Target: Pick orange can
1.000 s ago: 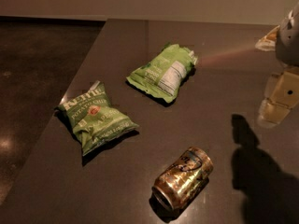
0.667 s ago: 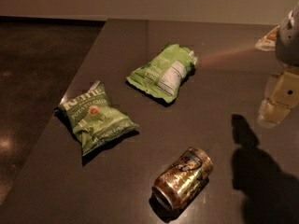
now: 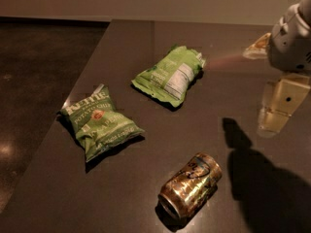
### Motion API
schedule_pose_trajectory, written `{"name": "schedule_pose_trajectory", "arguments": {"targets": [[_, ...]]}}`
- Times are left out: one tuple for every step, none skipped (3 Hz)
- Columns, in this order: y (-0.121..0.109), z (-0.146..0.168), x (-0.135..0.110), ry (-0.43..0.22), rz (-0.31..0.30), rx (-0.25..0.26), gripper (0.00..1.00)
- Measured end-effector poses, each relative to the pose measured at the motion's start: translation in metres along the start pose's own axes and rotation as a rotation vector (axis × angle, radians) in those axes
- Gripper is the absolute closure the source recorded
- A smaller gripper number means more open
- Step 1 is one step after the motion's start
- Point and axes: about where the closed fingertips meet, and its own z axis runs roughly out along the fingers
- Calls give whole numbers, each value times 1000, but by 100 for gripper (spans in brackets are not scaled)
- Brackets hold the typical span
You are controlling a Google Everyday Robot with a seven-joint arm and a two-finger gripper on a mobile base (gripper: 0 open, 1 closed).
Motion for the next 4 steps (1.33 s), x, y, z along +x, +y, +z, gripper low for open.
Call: {"name": "schedule_pose_trajectory", "arguments": {"targets": [[11,8,-13,-25,-80,-38,0],[43,16,-31,-49,-215,-64,0],[86,40,-42,-45,-406,-118,0],[124,66,-51,-24,-579,-173,0]]}}
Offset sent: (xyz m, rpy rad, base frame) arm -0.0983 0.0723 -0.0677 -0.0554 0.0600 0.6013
